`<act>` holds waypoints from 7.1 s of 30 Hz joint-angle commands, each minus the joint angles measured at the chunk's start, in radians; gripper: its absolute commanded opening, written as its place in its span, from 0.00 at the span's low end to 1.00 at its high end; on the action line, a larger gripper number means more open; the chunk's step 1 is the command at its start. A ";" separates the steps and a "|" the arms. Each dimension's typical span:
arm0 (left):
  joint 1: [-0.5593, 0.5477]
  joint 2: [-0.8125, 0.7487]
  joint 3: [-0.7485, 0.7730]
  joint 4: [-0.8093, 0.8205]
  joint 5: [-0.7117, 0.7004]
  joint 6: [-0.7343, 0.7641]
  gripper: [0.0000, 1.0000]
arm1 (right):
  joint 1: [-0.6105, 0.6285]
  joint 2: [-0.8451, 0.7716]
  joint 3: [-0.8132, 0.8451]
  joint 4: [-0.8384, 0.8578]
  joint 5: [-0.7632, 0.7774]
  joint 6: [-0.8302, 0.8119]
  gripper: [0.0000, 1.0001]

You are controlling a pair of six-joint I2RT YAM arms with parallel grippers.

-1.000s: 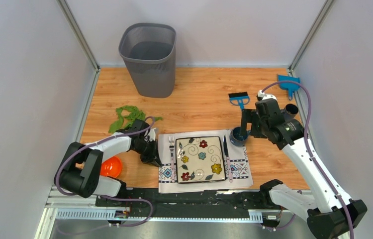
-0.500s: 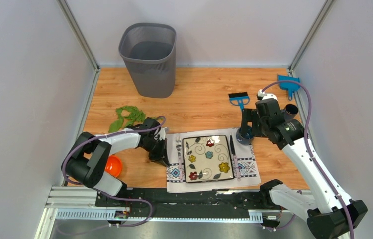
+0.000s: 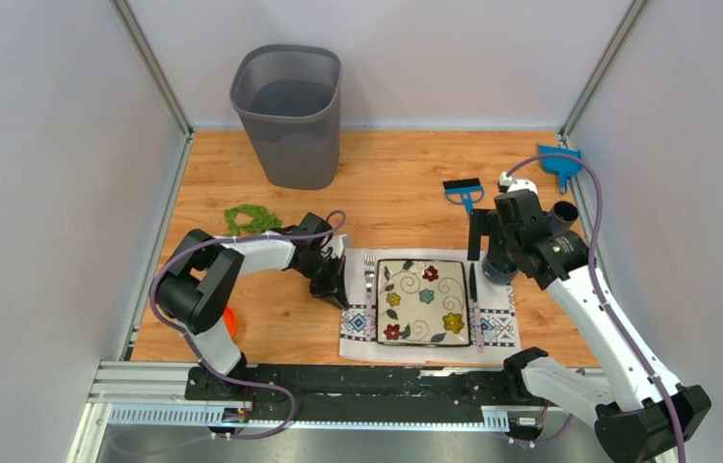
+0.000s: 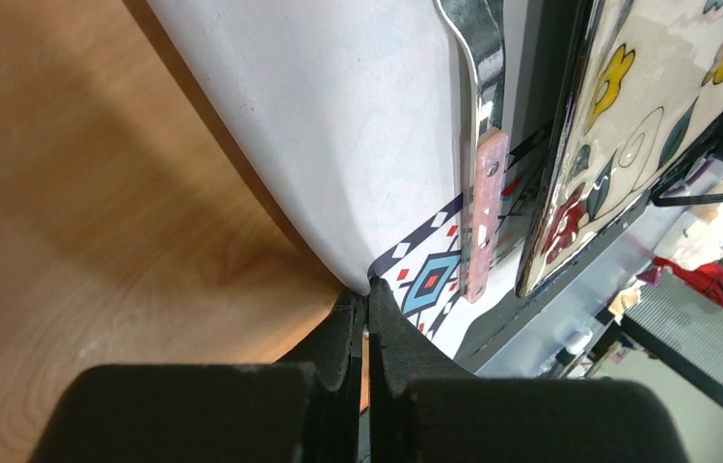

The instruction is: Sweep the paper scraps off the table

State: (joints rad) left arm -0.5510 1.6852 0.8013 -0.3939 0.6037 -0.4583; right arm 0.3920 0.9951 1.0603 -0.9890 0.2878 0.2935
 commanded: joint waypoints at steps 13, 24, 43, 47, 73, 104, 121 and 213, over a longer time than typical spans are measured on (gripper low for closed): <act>-0.194 0.114 0.108 0.207 -0.088 -0.008 0.00 | -0.085 0.100 0.138 0.096 0.034 -0.093 1.00; -0.231 0.186 0.179 0.211 -0.094 0.004 0.00 | -0.314 0.347 0.345 0.203 -0.097 -0.197 1.00; -0.112 -0.015 0.332 -0.141 -0.203 0.197 0.74 | -0.558 1.340 1.326 0.102 -0.082 -0.493 1.00; -0.027 -0.022 0.389 -0.259 -0.170 0.295 0.73 | -0.579 1.441 1.419 0.156 -0.081 -0.571 1.00; 0.209 0.001 0.510 -0.353 -0.234 0.463 0.71 | -0.627 1.691 1.466 0.274 -0.183 -0.761 0.56; 0.313 -0.200 0.414 -0.304 -0.177 0.497 0.73 | -0.260 1.069 1.111 0.386 -0.030 -0.737 0.00; 0.514 -0.395 0.202 -0.283 -0.159 0.596 0.75 | 0.456 0.787 0.523 0.421 0.005 -0.217 0.00; 0.545 -0.357 0.248 -0.270 0.007 0.563 0.74 | -0.151 0.837 0.570 0.536 -0.366 -0.300 0.00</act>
State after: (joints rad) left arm -0.0158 1.3495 1.0080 -0.6640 0.5568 0.0940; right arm 0.2325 2.0262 1.6794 -0.6476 -0.0376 -0.0868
